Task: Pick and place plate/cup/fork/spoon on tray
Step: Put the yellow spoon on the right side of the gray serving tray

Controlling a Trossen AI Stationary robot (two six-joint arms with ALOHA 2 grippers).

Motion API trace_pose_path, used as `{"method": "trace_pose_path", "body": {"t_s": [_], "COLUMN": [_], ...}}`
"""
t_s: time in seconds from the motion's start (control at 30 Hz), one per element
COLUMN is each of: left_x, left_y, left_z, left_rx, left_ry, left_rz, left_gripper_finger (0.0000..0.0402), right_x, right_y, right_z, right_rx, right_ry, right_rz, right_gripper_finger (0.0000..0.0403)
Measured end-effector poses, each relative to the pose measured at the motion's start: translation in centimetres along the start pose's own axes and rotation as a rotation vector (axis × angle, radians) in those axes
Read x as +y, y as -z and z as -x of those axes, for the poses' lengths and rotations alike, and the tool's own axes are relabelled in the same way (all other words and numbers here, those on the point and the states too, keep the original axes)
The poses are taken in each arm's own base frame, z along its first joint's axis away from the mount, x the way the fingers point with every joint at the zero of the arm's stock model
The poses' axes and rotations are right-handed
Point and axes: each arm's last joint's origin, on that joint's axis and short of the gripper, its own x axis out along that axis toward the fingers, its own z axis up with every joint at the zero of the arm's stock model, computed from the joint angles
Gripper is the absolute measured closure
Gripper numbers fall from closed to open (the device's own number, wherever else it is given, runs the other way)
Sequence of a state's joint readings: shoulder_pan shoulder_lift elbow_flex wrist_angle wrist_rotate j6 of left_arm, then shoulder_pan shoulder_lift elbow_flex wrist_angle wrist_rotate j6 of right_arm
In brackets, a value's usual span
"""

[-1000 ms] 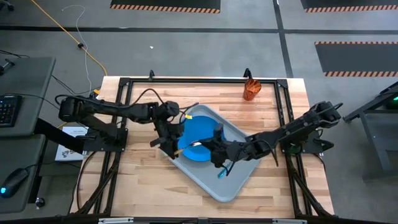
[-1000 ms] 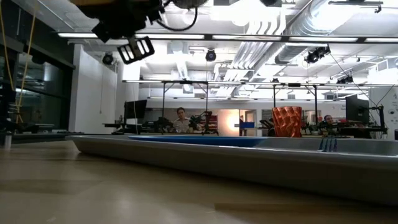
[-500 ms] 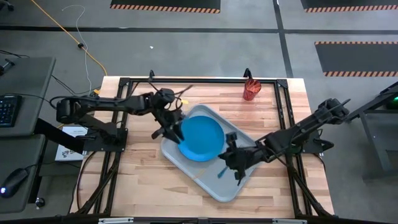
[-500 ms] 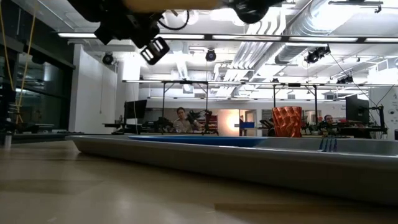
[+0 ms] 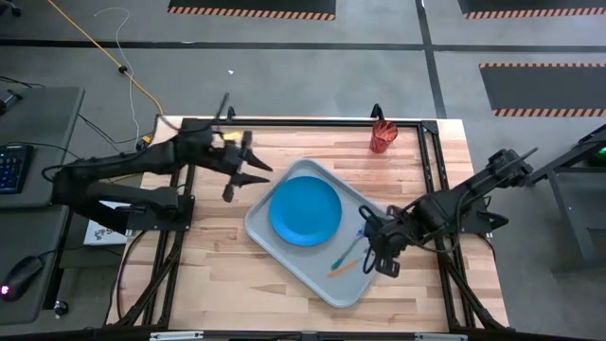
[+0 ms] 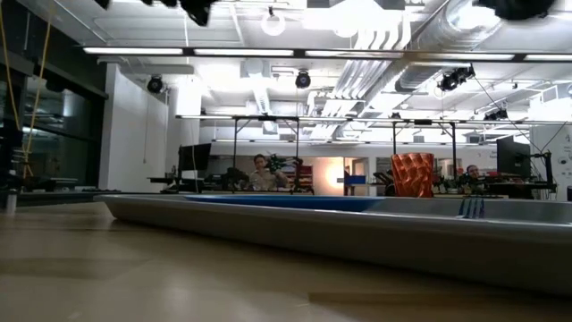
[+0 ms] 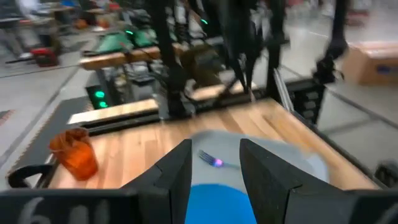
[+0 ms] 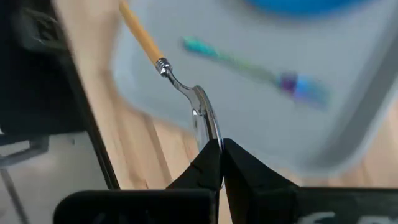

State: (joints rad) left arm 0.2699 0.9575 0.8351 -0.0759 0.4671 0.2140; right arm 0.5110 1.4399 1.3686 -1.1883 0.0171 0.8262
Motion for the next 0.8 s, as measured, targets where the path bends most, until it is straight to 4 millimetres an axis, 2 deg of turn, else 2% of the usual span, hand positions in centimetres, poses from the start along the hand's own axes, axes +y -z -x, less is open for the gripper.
{"method": "trace_pose_path", "body": {"t_s": [0.13, 0.33, 0.53, 0.8], "left_x": [-1.3, -2.8, -3.7, -3.8], "left_y": [-0.4, 2.6, 4.5, 4.6], "left_z": [1.5, 1.4, 1.2, 1.2], "left_rx": [-0.066, -0.173, -0.339, -0.355], "left_ry": [-0.015, 0.023, 0.053, 0.057], "left_rz": [0.043, 0.08, 0.148, 0.152], "left_gripper_finger": [0.0277, 0.0277, 0.0277, 0.0277], "right_x": [-0.8, -2.6, -4.7, -8.2], "right_y": [1.0, 1.9, 1.3, 1.1], "right_z": [-2.1, -5.1, -6.8, -9.7], "right_rx": [0.106, 0.218, 0.276, 0.312], "right_ry": [0.034, 0.064, 0.023, -0.006], "right_rz": [-0.068, -0.101, -0.093, -0.113], "right_gripper_finger": [0.0403, 0.0403, 0.0403, 0.0402]}}
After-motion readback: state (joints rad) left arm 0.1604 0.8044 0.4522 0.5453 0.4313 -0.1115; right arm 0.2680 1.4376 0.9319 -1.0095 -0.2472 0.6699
